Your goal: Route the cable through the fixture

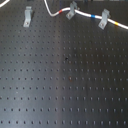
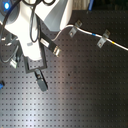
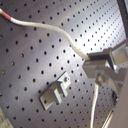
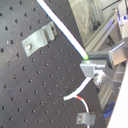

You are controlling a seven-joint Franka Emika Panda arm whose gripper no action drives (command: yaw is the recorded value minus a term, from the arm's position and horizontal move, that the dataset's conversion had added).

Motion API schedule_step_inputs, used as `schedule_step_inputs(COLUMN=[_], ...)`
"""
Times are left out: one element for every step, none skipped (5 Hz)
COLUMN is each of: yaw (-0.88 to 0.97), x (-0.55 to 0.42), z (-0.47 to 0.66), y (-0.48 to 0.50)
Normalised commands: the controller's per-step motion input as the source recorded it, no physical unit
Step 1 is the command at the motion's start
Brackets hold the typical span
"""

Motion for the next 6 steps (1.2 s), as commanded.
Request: schedule_step_inputs(yaw=[0.36, 0.43, 0.16, -0.21, -0.54, -0.49], x=[-0.520, -0.271, -0.103, -0.032, -0.190, -0.291], z=[0.31, 0.40, 0.48, 0.42, 0.29, 0.32], y=[0.092, 0.277, 0.335, 0.021, 0.005, -0.022])
